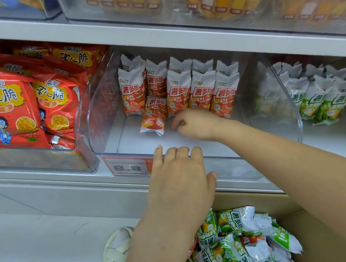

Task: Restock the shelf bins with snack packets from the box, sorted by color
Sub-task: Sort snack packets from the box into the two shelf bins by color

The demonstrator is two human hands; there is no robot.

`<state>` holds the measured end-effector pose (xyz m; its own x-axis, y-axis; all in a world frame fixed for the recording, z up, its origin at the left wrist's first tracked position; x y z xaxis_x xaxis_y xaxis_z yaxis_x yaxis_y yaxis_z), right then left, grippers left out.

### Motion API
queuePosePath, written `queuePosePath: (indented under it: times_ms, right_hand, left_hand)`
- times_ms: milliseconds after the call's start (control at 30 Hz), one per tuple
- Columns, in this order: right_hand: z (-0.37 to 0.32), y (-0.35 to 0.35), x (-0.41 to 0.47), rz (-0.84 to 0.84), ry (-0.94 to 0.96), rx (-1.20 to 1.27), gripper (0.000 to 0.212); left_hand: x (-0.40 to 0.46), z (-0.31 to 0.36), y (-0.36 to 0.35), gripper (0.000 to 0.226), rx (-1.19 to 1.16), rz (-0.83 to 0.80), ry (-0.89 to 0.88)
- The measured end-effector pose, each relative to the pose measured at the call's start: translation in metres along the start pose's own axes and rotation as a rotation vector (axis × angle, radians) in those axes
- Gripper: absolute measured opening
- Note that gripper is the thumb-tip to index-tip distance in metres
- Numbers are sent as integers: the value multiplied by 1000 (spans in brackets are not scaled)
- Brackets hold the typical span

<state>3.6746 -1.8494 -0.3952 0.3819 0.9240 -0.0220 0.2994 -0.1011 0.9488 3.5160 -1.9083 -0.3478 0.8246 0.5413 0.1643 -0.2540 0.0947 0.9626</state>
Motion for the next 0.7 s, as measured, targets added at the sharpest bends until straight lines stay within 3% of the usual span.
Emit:
queuePosePath:
  times_ms: [100,167,267,367,500,600,700]
  right_hand:
    - [-30,4,-4,-58,64,199,30]
    - [-42,0,-3,-85,74,164,26]
    - [-51,8,1,143,67,-56,20]
    - [-59,17,5,308,89,-104,23]
    - [-55,9,19,191,79,-17,47]
    - [-59,-3,23,58,184,-75,44]
    - [-62,-12,23,34,233,-103,38]
  left_hand:
    - [1,0,-2,56,8,3,-2]
    - [1,0,-3,55,1,-8,6]
    - [1,-1,-4,55,0,-15,8]
    - [2,-1,-3,54,-3,-12,11]
    - [2,0,-3,55,-13,-4,5]
    - [0,0,-2,55,-24,7,7]
    - [0,-1,-2,51,-45,19,13]
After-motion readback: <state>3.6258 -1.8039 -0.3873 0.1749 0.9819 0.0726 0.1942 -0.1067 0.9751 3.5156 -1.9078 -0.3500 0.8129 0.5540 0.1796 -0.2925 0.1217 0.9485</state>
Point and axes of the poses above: each hand's wrist, its own x-axis towards the middle knuckle, its own y-axis out of the back of the hand, z = x × y, the point moved 4 cm from there along x, towards the middle knuckle, and after that the axes turned 13 degrees about z, right-handed, at the moved point
